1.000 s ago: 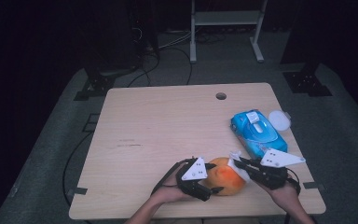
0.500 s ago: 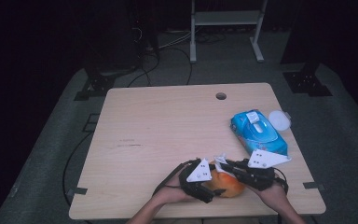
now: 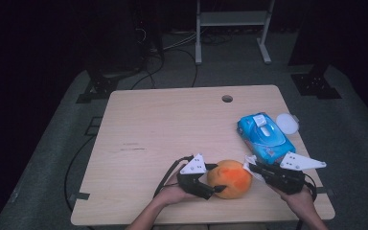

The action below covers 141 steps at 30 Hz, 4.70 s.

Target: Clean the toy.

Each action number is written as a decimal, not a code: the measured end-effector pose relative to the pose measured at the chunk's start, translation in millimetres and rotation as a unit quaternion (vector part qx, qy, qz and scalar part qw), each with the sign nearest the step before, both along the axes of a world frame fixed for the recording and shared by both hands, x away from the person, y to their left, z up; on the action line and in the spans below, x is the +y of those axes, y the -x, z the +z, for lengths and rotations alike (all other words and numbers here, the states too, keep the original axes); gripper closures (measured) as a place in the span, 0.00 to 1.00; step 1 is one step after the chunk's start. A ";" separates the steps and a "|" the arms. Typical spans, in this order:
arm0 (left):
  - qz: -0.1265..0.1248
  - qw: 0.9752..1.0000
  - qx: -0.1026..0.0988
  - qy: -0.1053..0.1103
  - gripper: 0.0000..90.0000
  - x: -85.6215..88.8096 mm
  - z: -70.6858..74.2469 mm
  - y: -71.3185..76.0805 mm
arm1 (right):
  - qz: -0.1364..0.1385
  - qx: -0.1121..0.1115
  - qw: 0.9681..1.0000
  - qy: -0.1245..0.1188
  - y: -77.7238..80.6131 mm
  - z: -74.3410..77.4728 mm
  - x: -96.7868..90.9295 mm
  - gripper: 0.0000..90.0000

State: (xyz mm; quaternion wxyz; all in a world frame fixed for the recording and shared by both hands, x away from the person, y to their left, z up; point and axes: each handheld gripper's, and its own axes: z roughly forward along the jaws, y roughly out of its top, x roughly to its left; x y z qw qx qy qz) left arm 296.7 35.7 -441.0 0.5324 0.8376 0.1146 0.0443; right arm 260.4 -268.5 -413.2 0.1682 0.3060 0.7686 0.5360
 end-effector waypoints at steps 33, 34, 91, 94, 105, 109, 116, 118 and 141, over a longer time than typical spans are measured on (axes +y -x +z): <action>0.020 0.999 0.033 0.023 0.26 3.3 -0.1 -6.0 | 0.021 -0.055 0.997 0.046 13.6 2.9 15.5 0.94; 0.018 0.999 0.032 0.027 0.22 3.1 -0.3 -6.7 | 0.023 -0.052 0.997 0.043 14.3 0.7 13.4 0.94; 0.058 0.998 -0.026 0.022 0.54 58.7 28.5 -10.8 | 0.057 -0.024 0.997 -0.038 -44.7 20.6 65.3 0.94; 0.057 0.998 -0.006 0.004 0.53 61.3 15.5 -9.8 | 0.063 -0.006 0.998 -0.018 -47.8 8.6 68.2 0.94; 0.036 0.999 0.012 0.018 0.41 47.4 9.5 -2.0 | 0.029 0.026 0.999 0.028 -24.6 -17.3 8.4 0.93; 0.013 0.999 0.026 0.023 0.35 40.8 13.9 1.0 | 0.010 0.039 0.999 0.036 -15.4 -26.5 -17.6 0.88; 0.006 0.999 0.029 0.013 0.32 34.0 17.3 5.9 | -0.010 0.043 0.998 0.042 -0.3 -34.7 -46.5 0.75; 0.004 0.999 0.030 0.012 0.32 33.9 17.5 7.7 | -0.010 0.043 0.998 0.043 3.4 -35.9 -52.2 0.72; -0.037 0.999 0.010 -0.012 0.35 28.0 17.6 32.9 | 0.108 0.014 0.994 0.015 4.8 -13.9 8.9 0.52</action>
